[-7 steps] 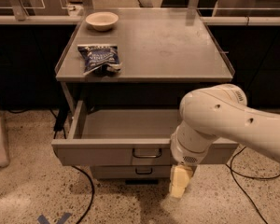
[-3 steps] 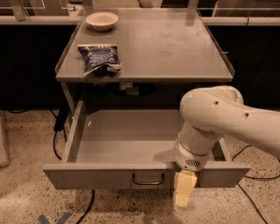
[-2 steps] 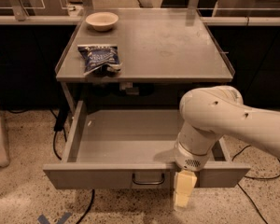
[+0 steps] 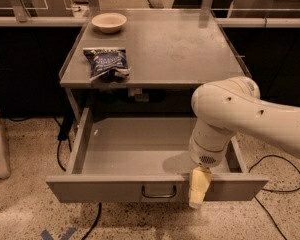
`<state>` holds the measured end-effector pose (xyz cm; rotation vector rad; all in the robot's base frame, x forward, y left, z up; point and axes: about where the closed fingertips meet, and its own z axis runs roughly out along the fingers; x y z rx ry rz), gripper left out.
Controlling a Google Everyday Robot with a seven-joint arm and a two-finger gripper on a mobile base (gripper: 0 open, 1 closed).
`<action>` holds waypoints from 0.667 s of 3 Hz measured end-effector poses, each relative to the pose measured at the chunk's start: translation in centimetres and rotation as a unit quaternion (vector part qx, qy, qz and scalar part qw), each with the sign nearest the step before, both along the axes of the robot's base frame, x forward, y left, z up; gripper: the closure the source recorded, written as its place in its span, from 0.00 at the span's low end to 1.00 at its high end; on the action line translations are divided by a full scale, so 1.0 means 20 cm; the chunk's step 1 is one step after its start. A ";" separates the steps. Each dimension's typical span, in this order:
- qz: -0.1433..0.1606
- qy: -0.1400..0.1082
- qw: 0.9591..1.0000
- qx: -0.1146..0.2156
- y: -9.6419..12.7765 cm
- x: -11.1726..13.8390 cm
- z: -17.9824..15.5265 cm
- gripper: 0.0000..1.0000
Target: Open top drawer
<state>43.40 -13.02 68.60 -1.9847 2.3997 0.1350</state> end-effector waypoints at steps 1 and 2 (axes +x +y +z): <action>-0.019 -0.040 0.999 -0.021 -0.09 0.05 0.12 0.00; -0.043 -0.079 0.995 -0.038 -0.19 -0.02 0.28 0.00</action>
Offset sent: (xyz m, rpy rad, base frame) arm -0.0420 -0.0761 0.1304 -0.1389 -0.3220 -0.1678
